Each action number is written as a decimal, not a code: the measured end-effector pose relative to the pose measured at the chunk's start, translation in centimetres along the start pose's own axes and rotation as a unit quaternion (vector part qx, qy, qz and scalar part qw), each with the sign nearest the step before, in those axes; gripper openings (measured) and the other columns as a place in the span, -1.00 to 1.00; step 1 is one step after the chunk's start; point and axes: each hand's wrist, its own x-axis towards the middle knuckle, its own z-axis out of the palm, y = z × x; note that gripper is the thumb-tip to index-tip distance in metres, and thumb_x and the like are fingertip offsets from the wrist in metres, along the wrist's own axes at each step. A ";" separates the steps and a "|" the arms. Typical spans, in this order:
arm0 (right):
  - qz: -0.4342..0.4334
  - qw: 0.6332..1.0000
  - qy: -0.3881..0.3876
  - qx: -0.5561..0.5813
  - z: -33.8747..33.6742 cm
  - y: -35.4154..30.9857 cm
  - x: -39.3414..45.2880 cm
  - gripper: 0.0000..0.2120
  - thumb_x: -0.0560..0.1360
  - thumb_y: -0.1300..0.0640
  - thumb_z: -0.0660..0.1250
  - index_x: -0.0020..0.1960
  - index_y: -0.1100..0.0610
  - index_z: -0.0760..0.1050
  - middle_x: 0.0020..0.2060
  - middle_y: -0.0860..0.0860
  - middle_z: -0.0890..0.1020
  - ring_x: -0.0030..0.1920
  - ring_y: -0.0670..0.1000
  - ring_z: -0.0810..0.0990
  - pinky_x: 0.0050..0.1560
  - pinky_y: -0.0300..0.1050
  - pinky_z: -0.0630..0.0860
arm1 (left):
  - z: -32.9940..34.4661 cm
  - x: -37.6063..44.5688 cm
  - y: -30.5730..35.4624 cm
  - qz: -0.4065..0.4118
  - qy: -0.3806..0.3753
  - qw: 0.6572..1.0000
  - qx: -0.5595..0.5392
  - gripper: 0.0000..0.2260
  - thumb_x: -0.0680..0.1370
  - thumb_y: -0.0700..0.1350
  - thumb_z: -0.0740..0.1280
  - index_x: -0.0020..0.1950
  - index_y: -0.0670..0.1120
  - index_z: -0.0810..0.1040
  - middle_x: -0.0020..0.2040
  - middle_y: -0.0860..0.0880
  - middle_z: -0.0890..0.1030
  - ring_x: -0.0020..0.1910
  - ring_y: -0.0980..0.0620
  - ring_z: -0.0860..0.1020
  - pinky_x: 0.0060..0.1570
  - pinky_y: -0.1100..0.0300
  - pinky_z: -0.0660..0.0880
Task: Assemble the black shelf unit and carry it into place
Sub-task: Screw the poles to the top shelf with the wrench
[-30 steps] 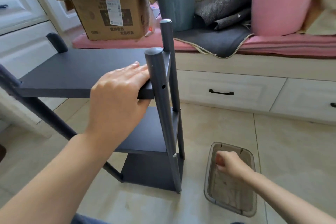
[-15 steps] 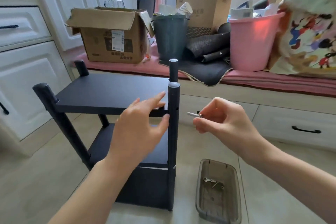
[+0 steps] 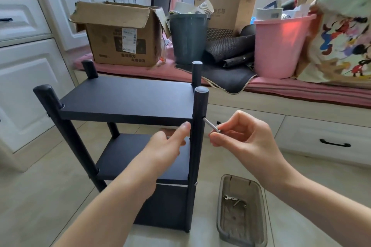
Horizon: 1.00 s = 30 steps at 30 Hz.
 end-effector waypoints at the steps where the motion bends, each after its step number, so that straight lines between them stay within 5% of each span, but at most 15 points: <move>1: 0.000 1.000 0.000 0.005 0.0 0.1 0.0 -0.82 0.37 0.32 0.54 -0.23 0.16 0.54 -0.26 0.10 0.71 -0.21 0.06 0.73 -0.11 -0.10 0.66 | 0.2 0.2 -0.1 0.002 0.005 0.998 -0.058 -0.73 0.56 0.25 0.29 0.03 0.06 0.55 0.07 0.07 0.66 0.09 0.06 0.61 0.17 0.04 0.51; 8: 0.012 0.999 0.019 0.033 -0.1 0.2 0.2 -0.85 0.38 0.35 0.50 -0.20 0.27 0.53 -0.27 0.16 0.71 -0.24 0.11 0.72 -0.18 -0.19 0.62 | 0.9 1.2 -0.3 0.037 -0.058 0.947 -0.314 -0.72 0.58 -0.08 0.38 0.21 -0.22 0.62 0.07 -0.12 0.73 0.11 -0.01 0.69 0.24 0.05 0.52; 13: 0.007 1.000 0.019 0.022 -0.1 -0.3 0.2 -0.84 0.37 0.34 0.50 -0.18 0.31 0.51 -0.27 0.17 0.70 -0.26 0.11 0.72 -0.15 -0.15 0.64 | 1.7 1.6 -0.8 0.060 -0.059 0.935 -0.345 -0.70 0.59 -0.10 0.37 0.26 -0.24 0.59 0.11 -0.12 0.71 0.13 -0.02 0.68 0.30 0.03 0.49; 17: 0.004 1.000 0.022 0.020 0.0 -0.3 0.3 -0.84 0.36 0.35 0.50 -0.19 0.31 0.51 -0.26 0.20 0.70 -0.25 0.14 0.71 -0.12 -0.08 0.67 | 2.1 1.5 -1.0 0.074 -0.037 0.933 -0.351 -0.79 0.53 -0.06 0.41 0.11 -0.12 0.61 0.05 -0.05 0.74 0.04 0.06 0.70 0.08 0.17 0.52; 24: -0.004 1.000 0.012 0.014 0.3 -0.2 0.5 -0.84 0.35 0.36 0.50 -0.21 0.28 0.52 -0.28 0.19 0.70 -0.27 0.11 0.71 -0.14 -0.12 0.65 | 2.6 1.3 -1.2 0.088 -0.014 0.929 -0.358 -0.55 0.37 0.05 0.43 0.19 -0.13 0.59 0.05 0.00 0.74 0.01 0.11 0.71 0.00 0.18 0.46; 30: -0.020 1.000 0.014 0.002 0.3 -0.3 0.9 -0.85 0.37 0.38 0.50 -0.21 0.27 0.52 -0.29 0.16 0.70 -0.28 0.09 0.71 -0.16 -0.17 0.64 | 2.8 1.6 -1.5 0.081 0.001 0.933 -0.350 -0.84 0.50 0.00 0.41 0.04 -0.01 0.59 0.02 0.04 0.74 0.00 0.14 0.70 -0.04 0.14 0.43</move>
